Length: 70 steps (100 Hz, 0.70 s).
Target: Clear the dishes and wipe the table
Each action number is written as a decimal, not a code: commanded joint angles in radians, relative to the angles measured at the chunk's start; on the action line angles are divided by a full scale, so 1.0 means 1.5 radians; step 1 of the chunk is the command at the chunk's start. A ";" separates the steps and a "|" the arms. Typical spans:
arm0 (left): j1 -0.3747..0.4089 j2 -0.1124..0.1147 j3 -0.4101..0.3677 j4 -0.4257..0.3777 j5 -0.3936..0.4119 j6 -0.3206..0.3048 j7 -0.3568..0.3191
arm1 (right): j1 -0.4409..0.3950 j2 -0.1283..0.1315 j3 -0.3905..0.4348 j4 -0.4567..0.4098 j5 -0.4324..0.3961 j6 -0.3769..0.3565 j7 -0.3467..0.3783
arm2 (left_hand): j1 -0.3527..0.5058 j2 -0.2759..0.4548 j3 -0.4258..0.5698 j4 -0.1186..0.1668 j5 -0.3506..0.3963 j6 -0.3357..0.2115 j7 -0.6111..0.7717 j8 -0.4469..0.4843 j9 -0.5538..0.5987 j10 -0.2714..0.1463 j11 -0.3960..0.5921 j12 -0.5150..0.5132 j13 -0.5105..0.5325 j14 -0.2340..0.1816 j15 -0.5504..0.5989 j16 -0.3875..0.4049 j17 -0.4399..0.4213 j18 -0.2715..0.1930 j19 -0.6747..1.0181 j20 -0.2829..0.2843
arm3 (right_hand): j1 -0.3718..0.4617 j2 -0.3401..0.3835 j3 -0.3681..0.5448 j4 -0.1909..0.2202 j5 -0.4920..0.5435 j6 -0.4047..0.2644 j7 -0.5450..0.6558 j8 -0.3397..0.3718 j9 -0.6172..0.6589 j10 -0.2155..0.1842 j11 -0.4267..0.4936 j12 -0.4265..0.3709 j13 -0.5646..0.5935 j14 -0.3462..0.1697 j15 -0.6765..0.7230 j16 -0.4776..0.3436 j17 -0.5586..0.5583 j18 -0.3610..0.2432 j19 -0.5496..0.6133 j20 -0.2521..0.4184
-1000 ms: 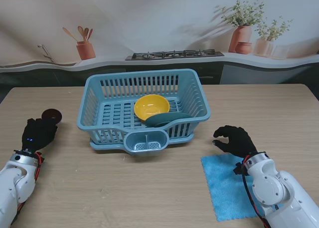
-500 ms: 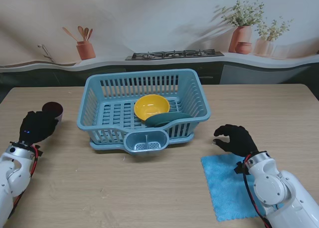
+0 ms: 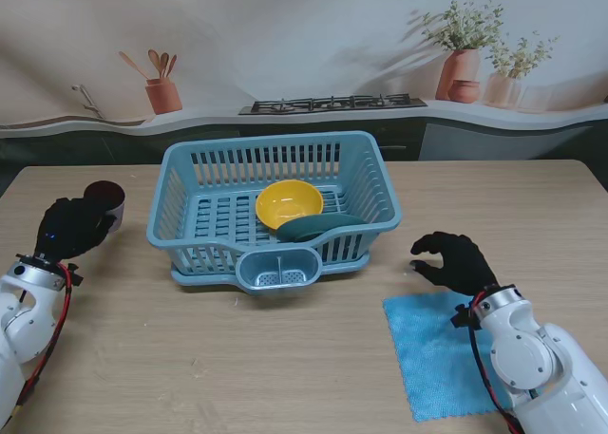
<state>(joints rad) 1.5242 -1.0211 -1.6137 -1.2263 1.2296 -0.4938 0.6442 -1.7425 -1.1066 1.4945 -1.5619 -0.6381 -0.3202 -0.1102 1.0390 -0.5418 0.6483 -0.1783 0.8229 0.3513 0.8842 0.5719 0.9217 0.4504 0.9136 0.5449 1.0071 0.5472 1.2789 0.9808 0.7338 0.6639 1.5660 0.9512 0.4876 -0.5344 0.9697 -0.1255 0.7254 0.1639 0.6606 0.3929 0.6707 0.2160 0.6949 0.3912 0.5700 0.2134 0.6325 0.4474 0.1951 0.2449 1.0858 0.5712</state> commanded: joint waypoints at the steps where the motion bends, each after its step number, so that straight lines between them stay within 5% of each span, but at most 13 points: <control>1: -0.001 -0.002 -0.003 -0.017 -0.004 -0.006 -0.014 | -0.005 0.000 0.002 -0.007 0.001 -0.008 0.007 | 0.062 0.042 0.057 0.004 -0.008 -0.035 0.117 0.050 0.030 0.077 0.126 0.050 0.025 -0.008 0.053 0.029 0.028 0.023 0.037 0.007 | 0.006 0.018 -0.005 0.030 -0.011 -0.003 0.000 0.006 -0.014 -0.011 -0.009 -0.006 -0.009 -0.019 -0.003 -0.003 0.004 -0.011 0.003 0.011; 70: 0.011 -0.019 -0.047 -0.119 -0.071 -0.049 -0.152 | -0.013 -0.001 0.021 -0.021 0.007 -0.044 0.006 | 0.065 0.045 0.050 0.006 -0.009 -0.033 0.117 0.052 0.028 0.082 0.136 0.055 0.029 -0.008 0.066 0.036 0.037 0.023 0.047 0.015 | 0.043 0.015 -0.001 -0.001 -0.006 -0.005 0.032 -0.032 0.003 -0.007 0.002 -0.004 0.010 -0.008 0.030 0.006 0.050 -0.017 0.092 0.048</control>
<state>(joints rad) 1.5425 -1.0445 -1.6817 -1.3779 1.1338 -0.5592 0.4400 -1.7566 -1.1071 1.5241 -1.5865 -0.6260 -0.3759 -0.1110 1.0390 -0.5418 0.6449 -0.1783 0.8229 0.3573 0.8906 0.5850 0.9214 0.4503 0.9251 0.5521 1.0119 0.5459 1.3045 0.9930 0.7457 0.6641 1.5867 0.9614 0.5283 -0.5205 0.9697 -0.1255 0.7258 0.1642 0.6989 0.3569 0.6714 0.2160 0.6949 0.3912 0.5775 0.2132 0.6585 0.4475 0.2655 0.2449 1.2048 0.6270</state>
